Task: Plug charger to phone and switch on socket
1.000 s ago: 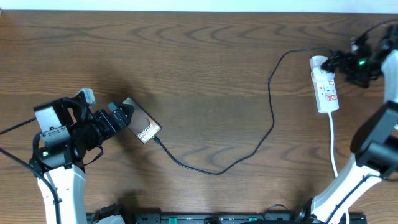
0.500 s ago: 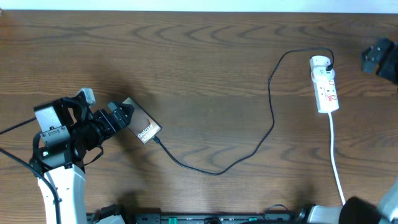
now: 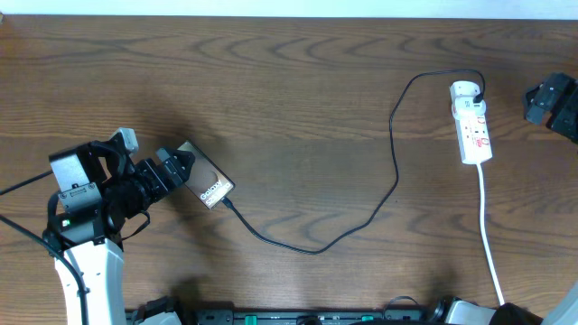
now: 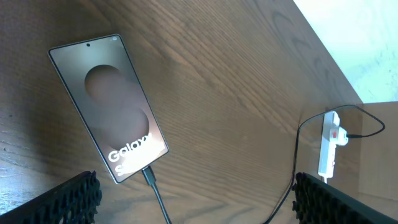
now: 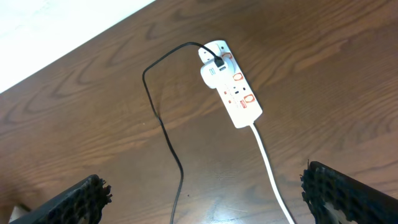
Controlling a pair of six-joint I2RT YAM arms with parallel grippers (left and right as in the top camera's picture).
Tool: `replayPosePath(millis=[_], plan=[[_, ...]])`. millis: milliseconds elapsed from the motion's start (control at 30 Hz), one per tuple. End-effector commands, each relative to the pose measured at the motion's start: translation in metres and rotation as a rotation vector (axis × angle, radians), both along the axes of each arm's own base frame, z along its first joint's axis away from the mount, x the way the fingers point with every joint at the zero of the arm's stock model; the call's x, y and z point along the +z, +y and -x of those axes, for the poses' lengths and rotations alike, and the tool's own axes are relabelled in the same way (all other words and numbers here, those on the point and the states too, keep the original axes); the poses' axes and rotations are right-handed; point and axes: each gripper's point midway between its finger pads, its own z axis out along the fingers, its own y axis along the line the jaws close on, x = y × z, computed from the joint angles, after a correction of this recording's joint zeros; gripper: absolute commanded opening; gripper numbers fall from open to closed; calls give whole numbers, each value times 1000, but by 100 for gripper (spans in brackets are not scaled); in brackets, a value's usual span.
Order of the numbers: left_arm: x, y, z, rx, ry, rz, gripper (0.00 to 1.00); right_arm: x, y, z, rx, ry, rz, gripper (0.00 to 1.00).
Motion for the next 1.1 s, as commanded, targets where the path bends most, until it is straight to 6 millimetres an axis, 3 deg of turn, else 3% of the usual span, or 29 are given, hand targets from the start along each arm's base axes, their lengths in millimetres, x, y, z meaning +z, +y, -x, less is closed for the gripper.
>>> replayPosePath(millis=[0,567,767,900,1067], plan=[[-3,0,1,-16,-3,-10,98,2,2,2,-8,-3,0,99],[-3,-1,1,-17,-4,-11,98,2,2,2,-8,-3,0,99],[-8,3,22,17,27,-181,98,2,2,2,-8,-3,0,99],[15,-9,31,0,-161,-353,98,2,2,2,-8,-4,0,99],[59,-19,43,20,-490,-388,98,2,2,2,-8,-3,0,99]])
